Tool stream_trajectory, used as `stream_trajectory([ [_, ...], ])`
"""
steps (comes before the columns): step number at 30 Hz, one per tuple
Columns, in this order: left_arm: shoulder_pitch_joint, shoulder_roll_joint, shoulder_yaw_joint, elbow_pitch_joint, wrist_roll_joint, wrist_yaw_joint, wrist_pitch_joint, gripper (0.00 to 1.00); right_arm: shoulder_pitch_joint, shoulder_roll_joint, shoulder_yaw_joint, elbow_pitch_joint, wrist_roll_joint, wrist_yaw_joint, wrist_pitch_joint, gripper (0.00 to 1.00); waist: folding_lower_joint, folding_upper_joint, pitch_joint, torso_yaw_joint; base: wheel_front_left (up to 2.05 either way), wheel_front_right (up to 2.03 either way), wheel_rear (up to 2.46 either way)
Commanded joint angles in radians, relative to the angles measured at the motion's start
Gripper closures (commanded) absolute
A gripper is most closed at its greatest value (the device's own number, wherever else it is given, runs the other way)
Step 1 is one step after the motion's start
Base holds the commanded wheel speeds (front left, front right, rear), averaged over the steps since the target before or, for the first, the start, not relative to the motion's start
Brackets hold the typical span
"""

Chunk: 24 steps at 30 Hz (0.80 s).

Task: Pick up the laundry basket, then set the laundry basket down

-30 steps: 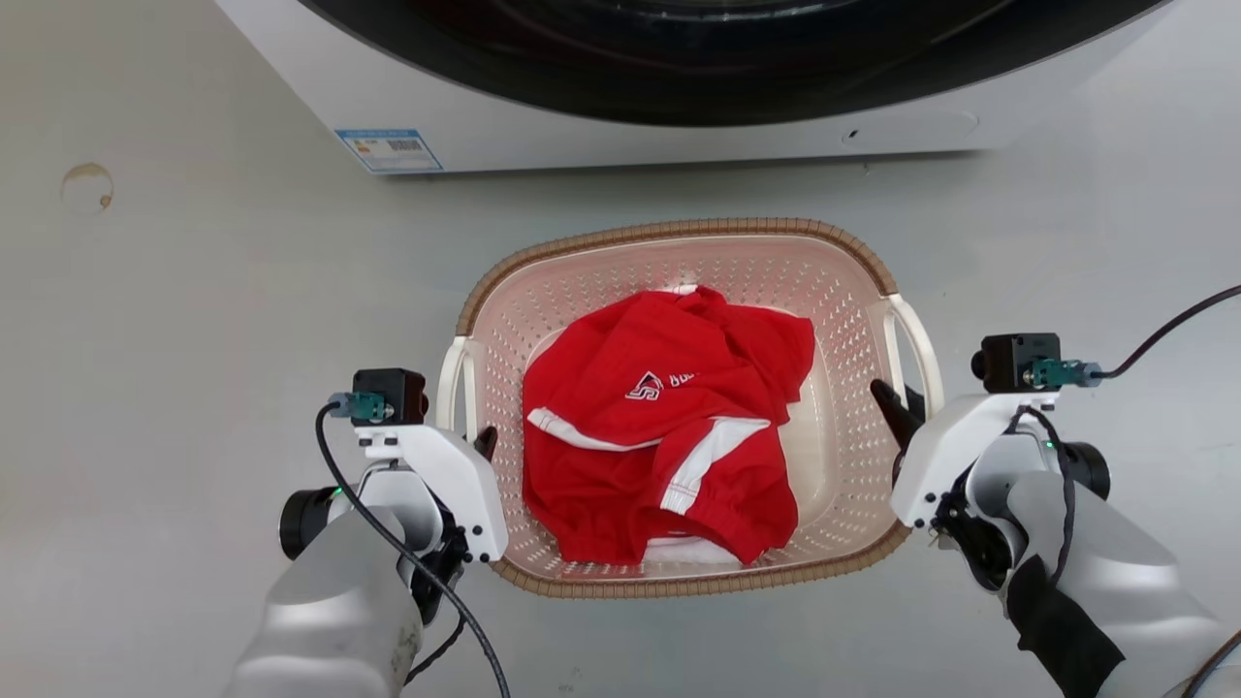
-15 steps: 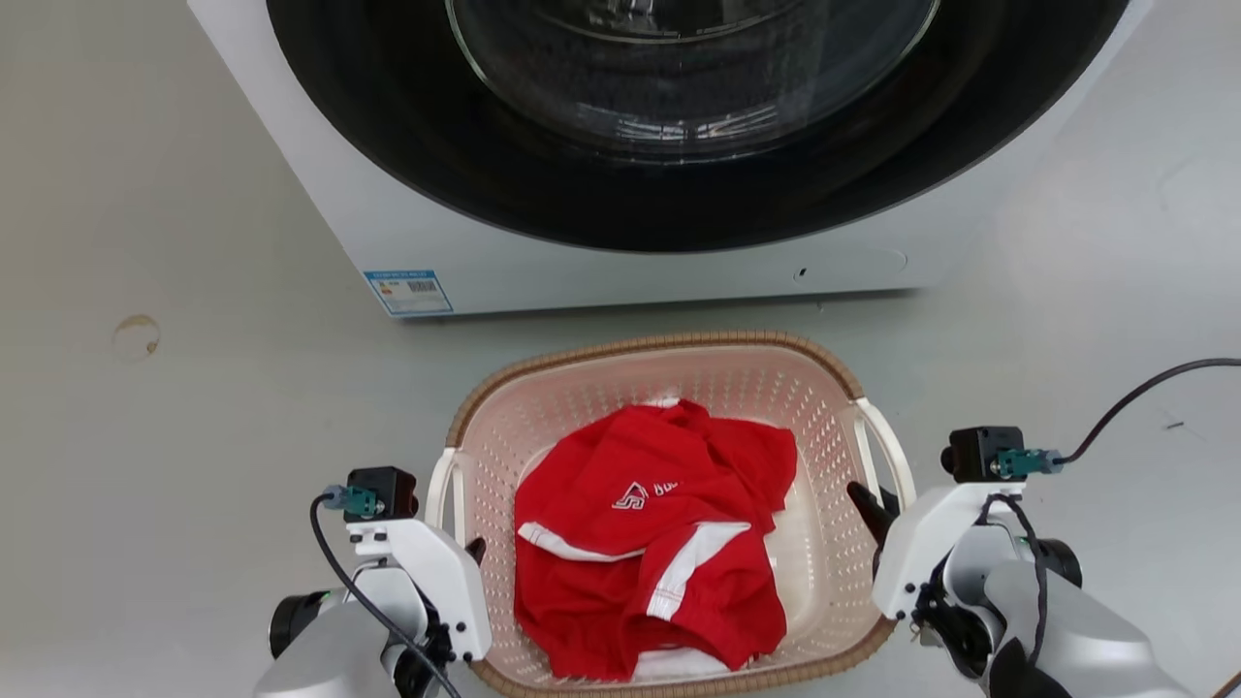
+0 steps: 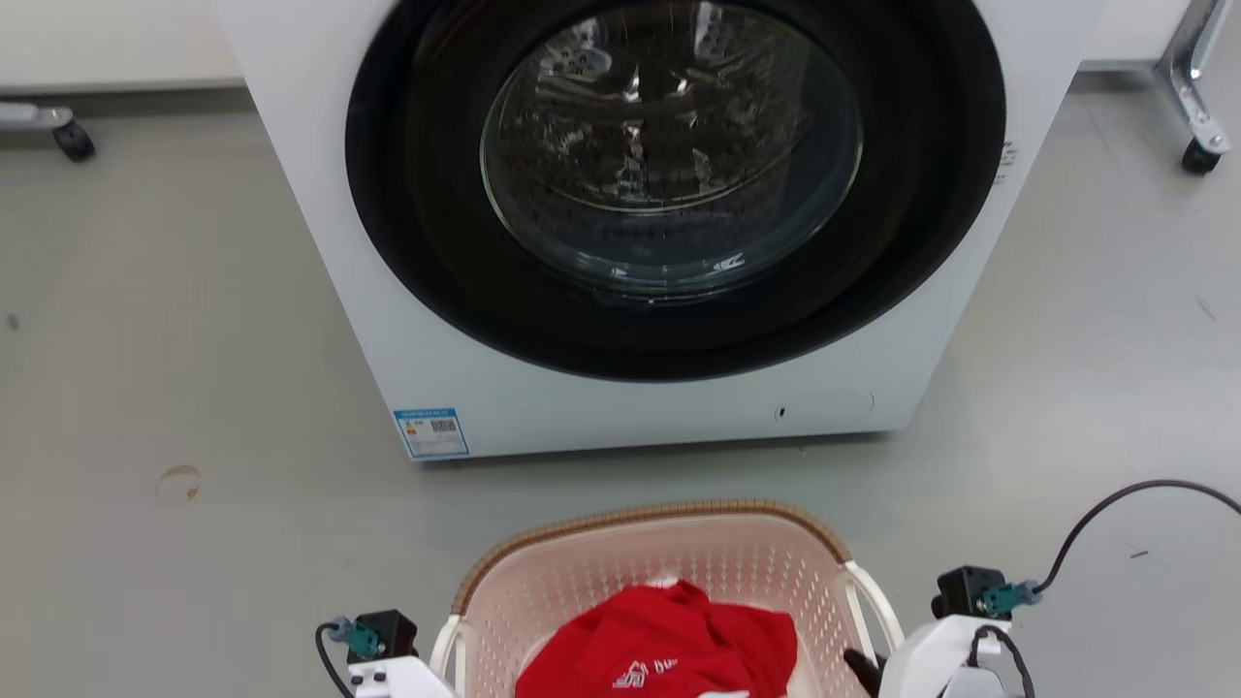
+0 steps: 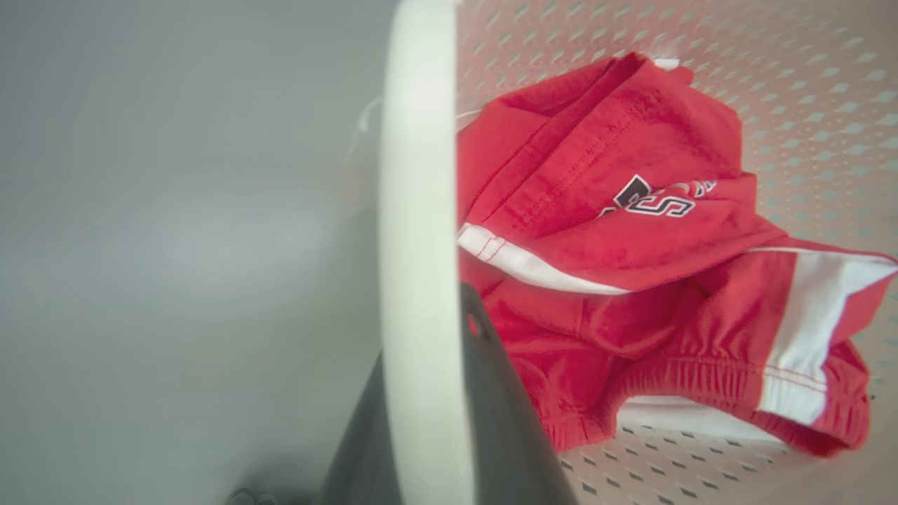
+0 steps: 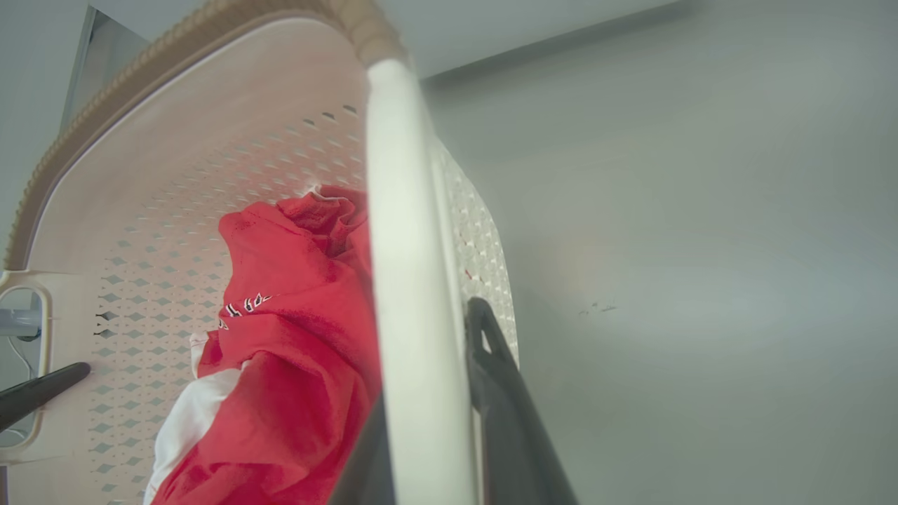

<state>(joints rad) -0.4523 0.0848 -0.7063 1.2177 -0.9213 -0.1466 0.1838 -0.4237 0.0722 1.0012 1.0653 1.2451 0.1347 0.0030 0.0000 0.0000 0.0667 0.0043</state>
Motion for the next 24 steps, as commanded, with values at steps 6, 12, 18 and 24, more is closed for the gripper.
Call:
stream_trajectory([
  [6,0.062,0.190,0.020,0.007,-0.040,0.016,0.074,1.00,0.018,-0.122,0.016,0.068,0.063,-0.004,0.028,1.00,0.0000,0.0000,-0.110,-0.020,0.00,0.00,0.00],
  [12,0.062,0.206,0.016,-0.007,-0.069,0.016,0.111,1.00,-0.003,-0.122,0.047,0.085,0.091,-0.004,0.038,1.00,0.0000,0.0000,-0.124,-0.031,0.00,0.00,0.00],
  [18,0.058,0.200,0.012,-0.006,-0.084,0.016,0.111,1.00,-0.014,-0.122,0.074,0.095,0.113,-0.004,0.028,1.00,0.0000,0.0000,-0.121,-0.030,0.00,0.00,0.00],
  [24,0.054,0.202,0.001,-0.005,-0.091,0.016,0.105,1.00,-0.026,-0.122,0.096,0.109,0.134,-0.004,0.019,1.00,0.0000,0.0000,-0.118,-0.026,0.00,0.00,0.00],
])
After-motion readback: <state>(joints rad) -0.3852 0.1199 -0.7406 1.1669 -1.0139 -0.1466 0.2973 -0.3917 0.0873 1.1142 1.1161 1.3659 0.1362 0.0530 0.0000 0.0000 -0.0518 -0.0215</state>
